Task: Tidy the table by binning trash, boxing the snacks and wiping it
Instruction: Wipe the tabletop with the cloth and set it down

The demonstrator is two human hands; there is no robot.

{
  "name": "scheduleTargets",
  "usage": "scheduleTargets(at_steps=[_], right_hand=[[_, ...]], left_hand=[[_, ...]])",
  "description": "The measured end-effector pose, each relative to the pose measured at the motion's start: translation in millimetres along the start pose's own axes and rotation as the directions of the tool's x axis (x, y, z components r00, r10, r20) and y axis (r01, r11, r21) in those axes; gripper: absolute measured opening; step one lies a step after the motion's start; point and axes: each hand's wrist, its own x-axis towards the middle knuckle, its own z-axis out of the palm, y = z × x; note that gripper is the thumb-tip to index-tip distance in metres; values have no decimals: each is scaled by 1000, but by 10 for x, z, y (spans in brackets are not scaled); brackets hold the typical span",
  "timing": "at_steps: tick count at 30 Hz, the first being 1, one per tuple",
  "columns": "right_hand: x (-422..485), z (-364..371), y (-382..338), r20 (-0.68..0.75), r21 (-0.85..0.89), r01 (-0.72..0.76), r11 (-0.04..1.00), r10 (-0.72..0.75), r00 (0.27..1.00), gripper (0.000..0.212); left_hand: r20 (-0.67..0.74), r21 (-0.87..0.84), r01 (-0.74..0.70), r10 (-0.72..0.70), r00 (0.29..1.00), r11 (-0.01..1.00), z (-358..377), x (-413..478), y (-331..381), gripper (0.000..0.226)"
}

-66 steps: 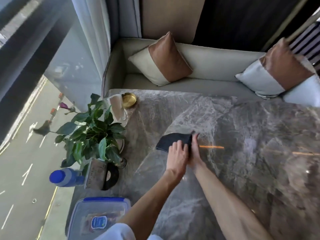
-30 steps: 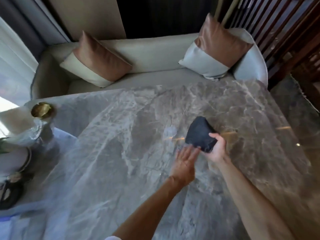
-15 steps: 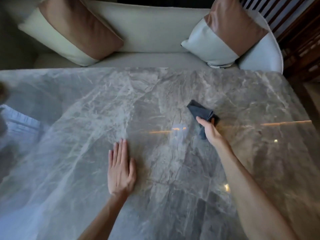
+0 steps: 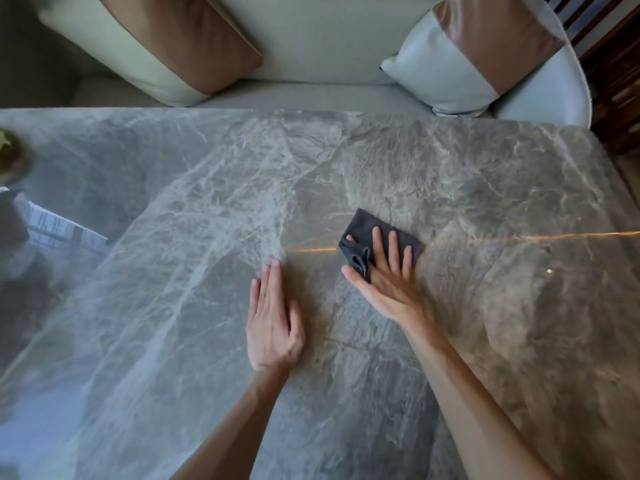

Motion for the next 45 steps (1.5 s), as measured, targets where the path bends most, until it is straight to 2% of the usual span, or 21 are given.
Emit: scheduleTargets(at_steps=[2,4,6,7,8,10,12,14,16,21,23,25,28,30,32,33,35,38,40,42,45], right_hand=[[-30,-5,-71,35,34,-12,999,10,999,59],[-52,-81,-155,46,249,-54,967,44,998,56],[27,-96,-237,-40,479,-145,866,186,982,54],[76,-45,-298,-124,444,-177,879,255,959,52],[116,57,-373,-229,295,-219,930,291,929,56],[144,265,-546,-365,33,-298,954,289,885,64],[62,382,-650,-409,-32,-257,966,222,885,60],[-167,447,-631,-388,-97,-167,981,117,914,57],[-385,470,-477,-381,-161,-156,975,85,921,57],[224,45,142,-392,-32,-404,914,360,847,62],[676,-150,132,-382,19,-433,901,407,830,63],[837,-133,-130,-385,2,-358,934,332,862,62],[286,192,-534,-364,-179,-115,977,43,930,58],[-319,347,-457,-278,-260,20,965,-95,956,59],[-653,329,-25,-187,-286,56,957,-113,976,60],[-715,270,240,-170,-305,19,952,-74,983,61],[-588,75,728,-223,-271,-179,946,119,968,62],[107,-251,907,-299,-8,-499,867,474,828,60],[616,-378,649,-322,132,-544,828,555,767,61],[875,-337,248,-345,119,-452,884,464,816,59],[542,13,-294,-384,-78,-209,975,164,909,56]], left_hand=[[5,7,-1,1,1000,1000,-6,2,10,65],[9,9,-2,2,1000,1000,-17,-7,21,66],[8,-2,-2,2,1000,1000,-29,-20,29,66],[7,-6,-6,6,1000,1000,-33,-22,29,66],[7,-4,-10,10,1000,1000,-33,-22,28,67],[6,9,-12,12,1000,1000,-17,-11,28,67],[5,31,-1,1,1000,1000,-17,-14,19,68],[13,50,-4,3,1000,999,-35,-21,17,68],[21,56,-3,2,1000,998,-40,-29,12,67],[25,62,7,-8,1000,998,-21,-1,51,69],[20,72,5,-7,1000,997,-2,31,56,70],[17,82,12,-14,1000,997,6,44,51,70],[29,88,18,-21,999,996,-26,27,34,68],[38,96,13,-17,999,995,-45,31,44,68],[40,106,25,-30,999,994,-46,41,78,69],[48,116,38,-44,998,992,-52,33,94,70],[65,124,49,-58,996,991,-44,25,116,71],[50,132,47,-54,997,990,-18,35,113,71],[36,131,44,-49,998,990,6,27,105,71],[28,135,48,-52,998,990,16,36,102,71],[15,155,49,-52,999,987,13,37,101,69]])
